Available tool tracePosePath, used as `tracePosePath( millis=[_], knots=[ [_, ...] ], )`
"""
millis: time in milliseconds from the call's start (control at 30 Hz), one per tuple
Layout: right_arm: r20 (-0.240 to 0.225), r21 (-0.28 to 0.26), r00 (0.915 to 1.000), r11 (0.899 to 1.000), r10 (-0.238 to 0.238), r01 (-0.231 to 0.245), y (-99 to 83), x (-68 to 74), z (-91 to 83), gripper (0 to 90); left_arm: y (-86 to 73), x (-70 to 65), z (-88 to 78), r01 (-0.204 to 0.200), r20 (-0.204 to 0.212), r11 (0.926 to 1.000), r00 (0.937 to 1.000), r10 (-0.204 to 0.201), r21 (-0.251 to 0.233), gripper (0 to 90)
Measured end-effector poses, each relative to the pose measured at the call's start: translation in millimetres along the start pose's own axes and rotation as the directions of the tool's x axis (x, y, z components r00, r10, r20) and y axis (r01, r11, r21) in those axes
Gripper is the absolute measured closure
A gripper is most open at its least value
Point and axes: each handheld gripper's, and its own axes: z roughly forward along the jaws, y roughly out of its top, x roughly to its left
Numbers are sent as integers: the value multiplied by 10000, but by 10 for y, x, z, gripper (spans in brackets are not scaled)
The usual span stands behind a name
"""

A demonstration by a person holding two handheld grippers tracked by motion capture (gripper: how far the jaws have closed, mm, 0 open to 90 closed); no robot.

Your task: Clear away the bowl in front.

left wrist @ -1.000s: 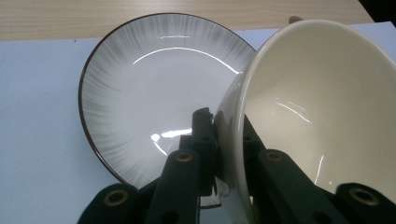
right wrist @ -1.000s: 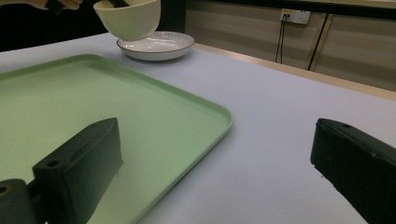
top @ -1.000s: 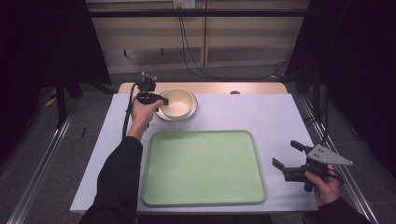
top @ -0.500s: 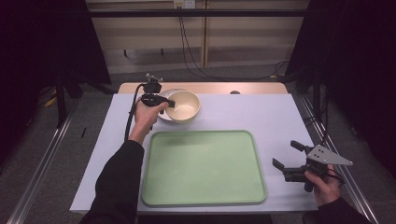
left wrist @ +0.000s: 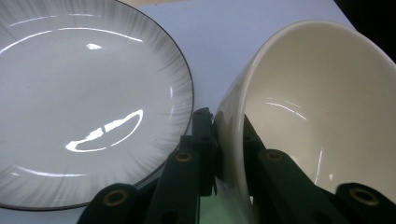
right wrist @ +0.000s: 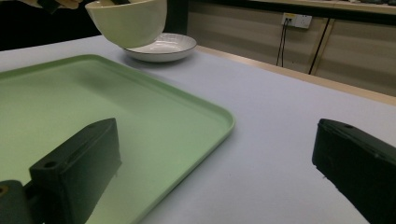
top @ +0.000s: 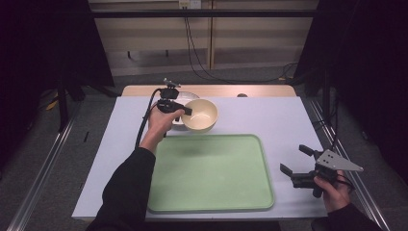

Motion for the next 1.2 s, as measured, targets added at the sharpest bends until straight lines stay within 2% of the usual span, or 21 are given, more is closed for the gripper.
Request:
tracePosePath(
  millis=[67,133,333,533,600,833,1000,1100,1200],
  knots=[
    [17,-89,10000,10000,-20,20,0,-1,0,9,-5,-52,44,129,102,9999,9999,-128,-68,833],
    [-73,-91,10000,9999,-47,46,-2,2,-2,9,1,-108,97,-130,234,9998,9996,126,169,832],
    [-169,-123,9998,9999,-84,82,-4,3,-1,8,30,-221,179,-220,431,9995,9988,211,206,833],
    [-148,-146,9999,9999,-44,42,-5,1,-3,8,32,-330,233,-523,694,9979,9964,496,382,833],
    [-150,-153,9999,9999,-47,45,-5,2,-4,8,25,-359,266,-433,805,9987,9959,410,279,832],
    [-213,-126,9997,9999,-78,76,-5,0,2,8,7,-437,351,-790,841,9948,9937,735,644,832],
    [-217,-104,9998,9999,-49,47,-6,0,-4,8,-3,-509,410,-778,1088,9952,9915,711,588,832],
    [-213,4,9997,9999,-102,102,-6,-1,-2,7,-5,-546,433,-969,1135,9927,9896,883,719,832],
    [-224,35,9996,9999,-164,165,-8,-6,-2,6,-17,-582,458,-844,1078,9942,9912,770,663,832]
  ],
)
